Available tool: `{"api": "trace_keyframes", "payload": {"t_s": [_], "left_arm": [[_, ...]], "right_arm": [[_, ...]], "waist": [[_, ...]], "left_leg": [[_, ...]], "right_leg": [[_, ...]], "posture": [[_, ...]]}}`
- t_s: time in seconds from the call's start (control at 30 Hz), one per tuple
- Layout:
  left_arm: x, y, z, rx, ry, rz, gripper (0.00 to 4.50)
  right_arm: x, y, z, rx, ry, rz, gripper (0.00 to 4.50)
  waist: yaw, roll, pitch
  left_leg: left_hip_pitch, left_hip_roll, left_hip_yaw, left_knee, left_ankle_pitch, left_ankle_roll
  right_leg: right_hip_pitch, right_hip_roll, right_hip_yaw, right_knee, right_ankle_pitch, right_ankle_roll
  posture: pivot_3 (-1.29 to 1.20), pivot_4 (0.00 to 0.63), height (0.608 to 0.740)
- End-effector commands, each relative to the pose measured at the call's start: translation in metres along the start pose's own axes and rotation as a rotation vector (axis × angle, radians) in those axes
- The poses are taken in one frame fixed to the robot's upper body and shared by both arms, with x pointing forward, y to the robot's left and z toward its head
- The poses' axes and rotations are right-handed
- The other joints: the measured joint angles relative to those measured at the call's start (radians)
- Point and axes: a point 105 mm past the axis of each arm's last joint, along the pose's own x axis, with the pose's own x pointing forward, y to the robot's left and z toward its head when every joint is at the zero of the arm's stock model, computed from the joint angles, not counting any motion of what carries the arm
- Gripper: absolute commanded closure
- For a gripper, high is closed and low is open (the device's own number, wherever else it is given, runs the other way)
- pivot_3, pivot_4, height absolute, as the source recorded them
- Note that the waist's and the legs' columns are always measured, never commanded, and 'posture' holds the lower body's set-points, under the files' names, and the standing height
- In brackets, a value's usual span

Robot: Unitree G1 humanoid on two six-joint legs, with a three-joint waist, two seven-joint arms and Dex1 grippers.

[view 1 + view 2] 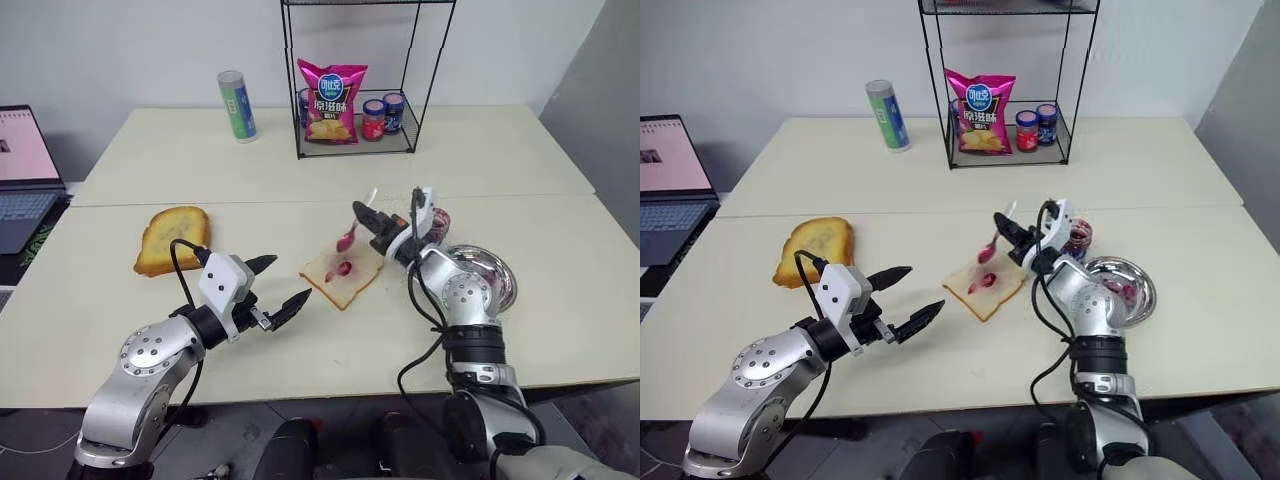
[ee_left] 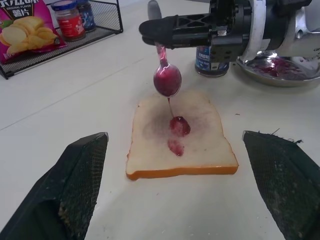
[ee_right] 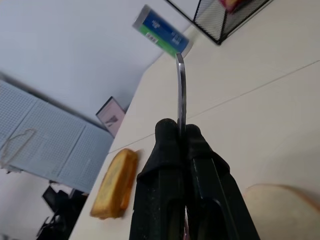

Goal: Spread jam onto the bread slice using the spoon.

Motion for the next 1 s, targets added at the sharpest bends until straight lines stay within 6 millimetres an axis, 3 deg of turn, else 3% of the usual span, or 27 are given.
{"api": "trace_keyframes", "payload": {"t_s": [0.03, 0.17, 0.33, 0.5, 0.7, 0.77, 0.9, 1.0], "left_arm": [[0.000, -0.002, 0.008, 0.026, -0.030, -0.002, 0.00], [-0.002, -0.002, 0.008, 0.027, -0.027, 0.003, 0.00], [-0.003, -0.002, 0.007, 0.028, -0.026, 0.004, 0.00], [-0.001, -0.002, 0.008, 0.029, -0.028, -0.005, 0.00], [0.001, -0.003, 0.008, 0.029, -0.031, -0.014, 0.00], [0.001, -0.002, 0.009, 0.031, -0.031, -0.014, 0.00], [0.001, -0.002, 0.009, 0.031, -0.031, -0.014, 0.00], [0.001, -0.003, 0.009, 0.030, -0.032, -0.012, 0.00]], "right_arm": [[-0.003, 0.009, -0.008, -0.013, 0.020, 0.041, 4.49], [-0.007, -0.010, -0.020, -0.062, 0.045, -0.029, 4.49], [-0.012, -0.028, -0.008, -0.114, 0.024, -0.096, 4.49], [-0.013, -0.039, 0.017, -0.150, -0.066, -0.157, 4.49], [-0.009, -0.039, 0.030, -0.108, -0.129, -0.163, 4.49], [-0.005, -0.029, 0.031, -0.073, -0.136, -0.123, 4.49], [-0.001, -0.008, 0.020, 0.002, -0.098, -0.020, 4.49], [0.001, -0.004, 0.005, -0.005, -0.052, -0.004, 4.49]], "waist": [[0.001, 0.000, 0.000], [0.000, 0.000, 0.000], [0.000, 0.000, 0.000], [0.000, 0.000, 0.000], [0.000, 0.000, 0.000], [0.000, 0.000, 0.000], [-0.001, 0.000, 0.000], [-0.001, 0.000, 0.000]], "left_leg": [[0.000, 0.000, 0.000, 0.000, 0.000, 0.000], [0.000, 0.000, 0.000, 0.000, 0.000, 0.000], [0.000, 0.000, 0.000, 0.000, 0.000, 0.000], [0.000, 0.000, 0.001, 0.000, 0.000, 0.000], [0.000, 0.000, 0.001, 0.000, 0.000, 0.000], [0.000, 0.000, 0.001, 0.000, 0.000, 0.000], [0.000, 0.000, 0.001, 0.000, 0.000, 0.000], [0.000, 0.000, 0.000, 0.000, 0.000, 0.000]], "right_leg": [[0.000, 0.000, 0.000, 0.000, 0.000, 0.000], [0.001, 0.000, 0.000, -0.001, 0.000, 0.001], [0.000, 0.000, 0.000, 0.000, -0.001, 0.002], [0.000, 0.000, 0.000, 0.000, -0.002, 0.004], [0.000, 0.000, 0.000, 0.000, -0.002, 0.004], [0.000, 0.000, 0.000, 0.000, -0.002, 0.003], [0.000, 0.000, 0.000, 0.000, -0.002, 0.003], [0.000, 0.000, 0.000, 0.000, -0.002, 0.003]], "posture": [[0.00, 0.150, 0.740], [0.00, 0.150, 0.740], [0.00, 0.150, 0.740], [0.00, 0.150, 0.740], [0.00, 0.150, 0.740], [0.00, 0.150, 0.740], [0.00, 0.150, 0.740], [0.00, 0.150, 0.740]]}}
